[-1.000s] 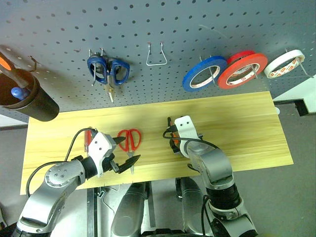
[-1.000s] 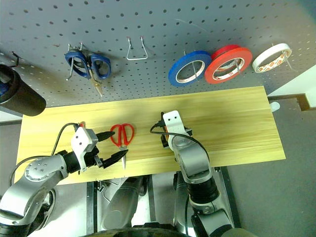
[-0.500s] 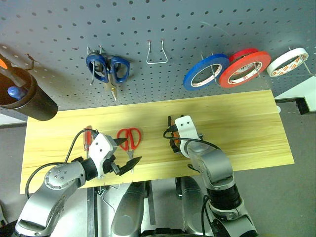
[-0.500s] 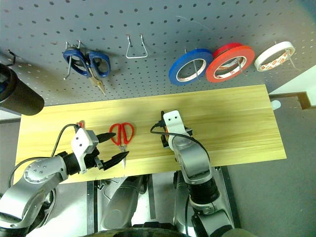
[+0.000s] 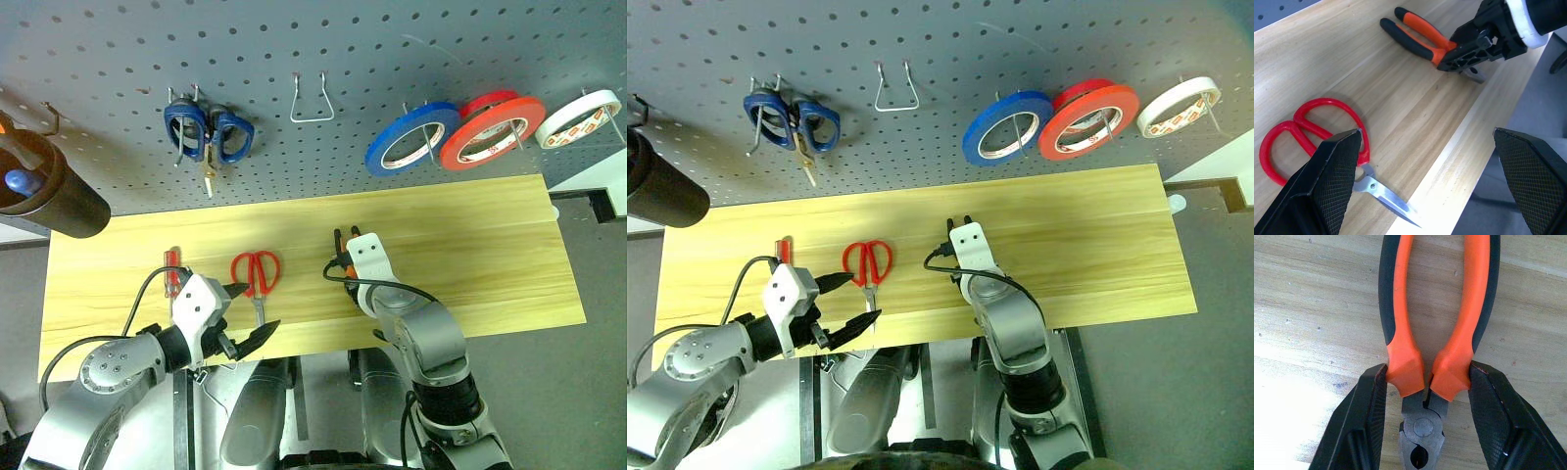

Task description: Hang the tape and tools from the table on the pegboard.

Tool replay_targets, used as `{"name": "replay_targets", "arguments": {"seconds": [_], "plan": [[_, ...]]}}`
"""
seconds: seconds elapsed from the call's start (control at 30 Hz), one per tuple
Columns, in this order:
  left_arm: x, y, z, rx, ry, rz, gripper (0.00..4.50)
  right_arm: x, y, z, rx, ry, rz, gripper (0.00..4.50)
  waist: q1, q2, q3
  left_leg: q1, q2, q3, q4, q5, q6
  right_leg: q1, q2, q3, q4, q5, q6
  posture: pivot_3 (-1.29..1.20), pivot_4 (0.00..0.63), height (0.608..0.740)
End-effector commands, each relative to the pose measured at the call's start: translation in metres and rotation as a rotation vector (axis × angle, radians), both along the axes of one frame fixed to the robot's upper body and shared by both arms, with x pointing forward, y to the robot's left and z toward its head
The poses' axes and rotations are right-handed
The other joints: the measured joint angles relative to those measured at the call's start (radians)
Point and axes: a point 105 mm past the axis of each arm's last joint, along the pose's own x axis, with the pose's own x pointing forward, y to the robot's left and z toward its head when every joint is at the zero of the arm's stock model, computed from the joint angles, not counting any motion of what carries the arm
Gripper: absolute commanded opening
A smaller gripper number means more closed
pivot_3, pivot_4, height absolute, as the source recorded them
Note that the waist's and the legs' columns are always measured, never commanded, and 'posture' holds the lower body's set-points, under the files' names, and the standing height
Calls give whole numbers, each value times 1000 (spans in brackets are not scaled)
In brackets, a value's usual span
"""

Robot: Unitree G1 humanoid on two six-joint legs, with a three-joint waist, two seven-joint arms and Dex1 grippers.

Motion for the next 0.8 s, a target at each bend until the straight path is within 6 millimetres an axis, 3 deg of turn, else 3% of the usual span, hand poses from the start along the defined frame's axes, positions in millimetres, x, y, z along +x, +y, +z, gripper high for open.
{"name": "replay_targets", "arguments": {"seconds": [0.03, 0.47, 0.8], "plan": [[-5, -2, 2, -6, -9, -5, 4500, -3, 5, -2, 10, 1, 27, 2078, 0, 0, 0, 0, 0, 0, 0, 0, 0, 0, 0, 0, 0, 0, 0, -16, 550, 725], [20, -4, 3, -4, -59, -31, 4500, -7, 2, 16, 72, -83, 138, 2078, 0, -1, -1, -3, 0, 0, 0, 0, 0, -2, 0, -2, 0, 0, 0, -9, 471, 725], [35, -10, 8, -10, -107, -80, 4500, -28, -8, 31, 85, -184, 268, 2078, 1, -4, -4, -13, -1, -1, 3, 0, 0, -11, -2, -6, 1, 0, 0, -1, 419, 725]]}}
